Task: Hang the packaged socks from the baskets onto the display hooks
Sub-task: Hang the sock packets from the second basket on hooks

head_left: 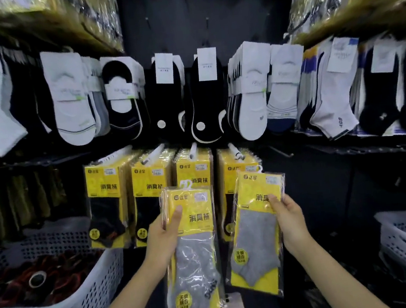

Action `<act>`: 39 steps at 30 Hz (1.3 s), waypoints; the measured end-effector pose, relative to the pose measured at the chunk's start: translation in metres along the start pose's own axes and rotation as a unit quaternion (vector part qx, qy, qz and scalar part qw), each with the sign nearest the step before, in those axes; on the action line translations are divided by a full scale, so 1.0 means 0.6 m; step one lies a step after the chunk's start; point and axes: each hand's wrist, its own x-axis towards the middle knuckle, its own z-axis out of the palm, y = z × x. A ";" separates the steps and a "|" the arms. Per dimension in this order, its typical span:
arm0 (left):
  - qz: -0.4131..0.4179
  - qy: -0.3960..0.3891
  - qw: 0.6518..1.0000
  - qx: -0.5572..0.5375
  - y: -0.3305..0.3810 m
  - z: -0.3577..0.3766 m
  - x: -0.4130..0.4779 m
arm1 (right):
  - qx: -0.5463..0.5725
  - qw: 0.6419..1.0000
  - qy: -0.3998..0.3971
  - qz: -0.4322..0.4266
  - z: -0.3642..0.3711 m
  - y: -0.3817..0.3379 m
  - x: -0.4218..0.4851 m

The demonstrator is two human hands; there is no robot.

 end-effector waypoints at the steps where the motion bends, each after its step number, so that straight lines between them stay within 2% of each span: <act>1: 0.006 0.005 1.000 0.008 0.001 -0.002 0.012 | -0.006 1.000 0.003 -0.006 0.007 -0.005 0.021; 5: 0.041 0.022 0.999 0.012 0.005 -0.002 0.053 | -0.049 0.998 -0.013 -0.033 0.032 0.000 0.091; 12: 0.053 0.024 0.998 -0.009 0.015 0.021 0.088 | -0.069 0.995 -0.030 -0.060 0.050 0.046 0.155; 19: 0.084 0.014 0.994 -0.065 0.010 0.048 0.118 | -0.121 0.987 0.022 -0.101 0.079 0.092 0.255; 23: 0.075 0.013 0.993 -0.087 0.000 0.057 0.129 | -0.152 0.981 0.079 -0.086 0.083 0.107 0.298; 30: 0.058 0.006 0.993 -0.100 -0.003 0.064 0.115 | -0.169 0.971 0.154 -0.075 0.067 0.106 0.258; 33: 0.038 -0.010 0.993 -0.114 0.009 0.067 0.097 | -0.138 0.982 0.107 -0.075 0.064 0.083 0.191; 36: 0.009 -0.024 0.991 -0.133 0.019 0.073 0.078 | -0.120 0.990 -0.011 -0.068 0.073 0.044 0.105; 39: -0.014 -0.040 0.989 -0.144 0.035 0.081 0.055 | -0.106 0.985 -0.109 -0.086 0.087 0.001 0.030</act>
